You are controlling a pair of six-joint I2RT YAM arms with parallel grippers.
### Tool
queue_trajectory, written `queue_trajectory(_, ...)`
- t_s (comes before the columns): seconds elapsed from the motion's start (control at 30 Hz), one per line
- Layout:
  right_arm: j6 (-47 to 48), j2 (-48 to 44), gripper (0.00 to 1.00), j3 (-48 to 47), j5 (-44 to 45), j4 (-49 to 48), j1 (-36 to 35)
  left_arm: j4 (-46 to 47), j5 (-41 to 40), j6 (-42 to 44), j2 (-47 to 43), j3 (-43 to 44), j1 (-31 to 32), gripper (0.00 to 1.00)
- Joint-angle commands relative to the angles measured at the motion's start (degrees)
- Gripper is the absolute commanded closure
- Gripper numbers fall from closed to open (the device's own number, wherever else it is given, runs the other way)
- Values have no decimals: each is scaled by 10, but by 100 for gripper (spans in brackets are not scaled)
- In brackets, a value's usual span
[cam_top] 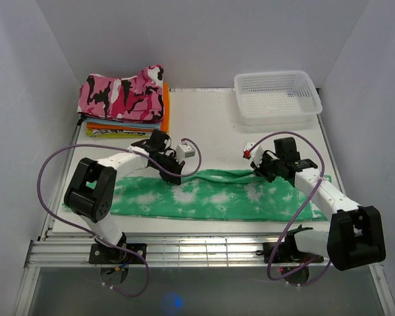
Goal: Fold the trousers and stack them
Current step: Fold the trousers
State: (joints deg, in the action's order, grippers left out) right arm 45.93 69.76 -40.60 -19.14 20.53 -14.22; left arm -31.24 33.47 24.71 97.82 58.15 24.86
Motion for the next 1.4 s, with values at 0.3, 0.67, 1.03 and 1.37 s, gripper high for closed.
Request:
queue_trajectory(0.3,8,-12,92,2,8,-40,4,-14,6,61,-62,-59,-2,100)
queue_trajectory(0.67,10,-3,92,6,14,-41,4,57,-64,-62,-63,-2,-30,74)
queue_trajectory(1.03,-84,150,92,-81,119,-48,7,23,-73,-58,-97,29,-41,50)
queue_trajectory(1.37,-189,328,92,-240,181,53,35,-123,-52,95,-163,-66,-29,51)
